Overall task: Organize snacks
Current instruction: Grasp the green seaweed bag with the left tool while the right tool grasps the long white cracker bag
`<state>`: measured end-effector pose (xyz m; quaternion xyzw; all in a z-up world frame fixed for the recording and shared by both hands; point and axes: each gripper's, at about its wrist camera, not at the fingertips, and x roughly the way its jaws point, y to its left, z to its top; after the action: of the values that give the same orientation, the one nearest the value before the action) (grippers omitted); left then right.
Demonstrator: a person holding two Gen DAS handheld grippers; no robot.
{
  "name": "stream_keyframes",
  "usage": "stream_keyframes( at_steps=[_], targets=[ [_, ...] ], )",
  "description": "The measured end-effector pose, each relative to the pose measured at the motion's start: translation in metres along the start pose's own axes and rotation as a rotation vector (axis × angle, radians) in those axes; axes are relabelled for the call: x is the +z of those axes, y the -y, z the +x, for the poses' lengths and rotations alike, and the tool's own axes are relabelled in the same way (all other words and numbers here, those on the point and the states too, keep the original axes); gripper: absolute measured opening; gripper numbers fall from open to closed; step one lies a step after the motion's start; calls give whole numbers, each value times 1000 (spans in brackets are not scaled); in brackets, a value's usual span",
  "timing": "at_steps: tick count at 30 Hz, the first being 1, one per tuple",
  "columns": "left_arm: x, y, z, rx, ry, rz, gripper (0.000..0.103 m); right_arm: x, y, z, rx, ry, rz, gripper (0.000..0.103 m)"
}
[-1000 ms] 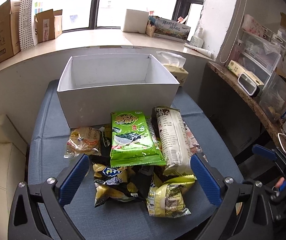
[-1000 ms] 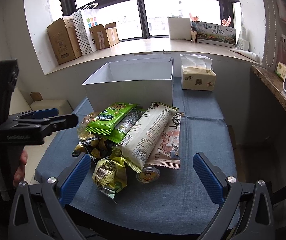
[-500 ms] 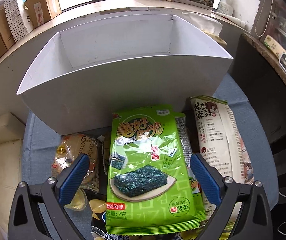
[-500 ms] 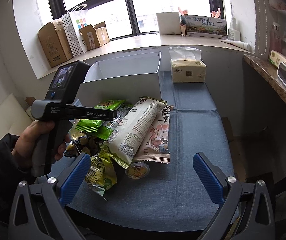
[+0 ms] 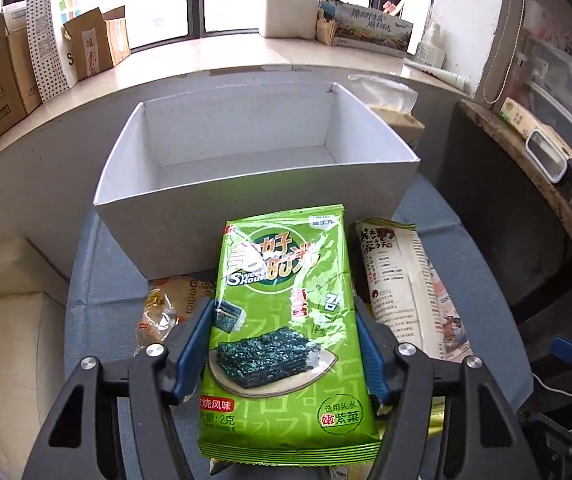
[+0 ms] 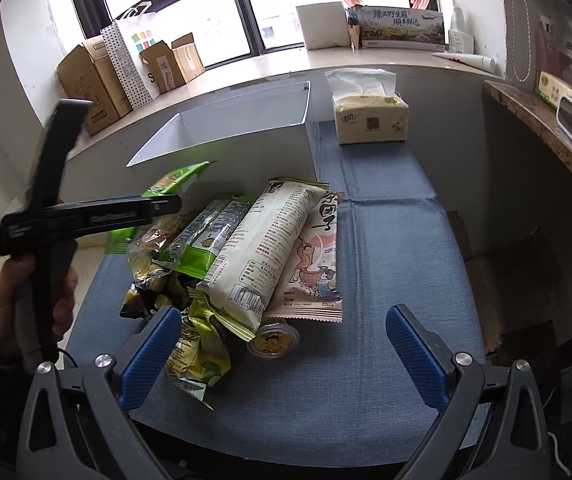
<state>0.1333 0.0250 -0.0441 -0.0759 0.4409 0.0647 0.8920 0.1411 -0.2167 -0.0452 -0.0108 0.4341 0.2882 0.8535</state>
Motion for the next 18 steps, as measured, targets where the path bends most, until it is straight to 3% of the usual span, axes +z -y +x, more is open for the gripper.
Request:
stream_keyframes(
  at_steps=[7, 10, 13, 18],
  targets=[
    [-31, -19, -61, -12, 134, -53, 70, 29, -11, 43, 19, -35, -17, 103],
    [-45, -23, -82, 21, 195, -48, 70, 43, -13, 68, 12, -63, -8, 103],
    [-58, -26, -93, 79, 206, -48, 71, 55, -14, 95, 11, -109, 7, 103],
    [-74, -42, -103, 64, 213, -87, 71, 63, -15, 126, 37, -153, 50, 101]
  ],
)
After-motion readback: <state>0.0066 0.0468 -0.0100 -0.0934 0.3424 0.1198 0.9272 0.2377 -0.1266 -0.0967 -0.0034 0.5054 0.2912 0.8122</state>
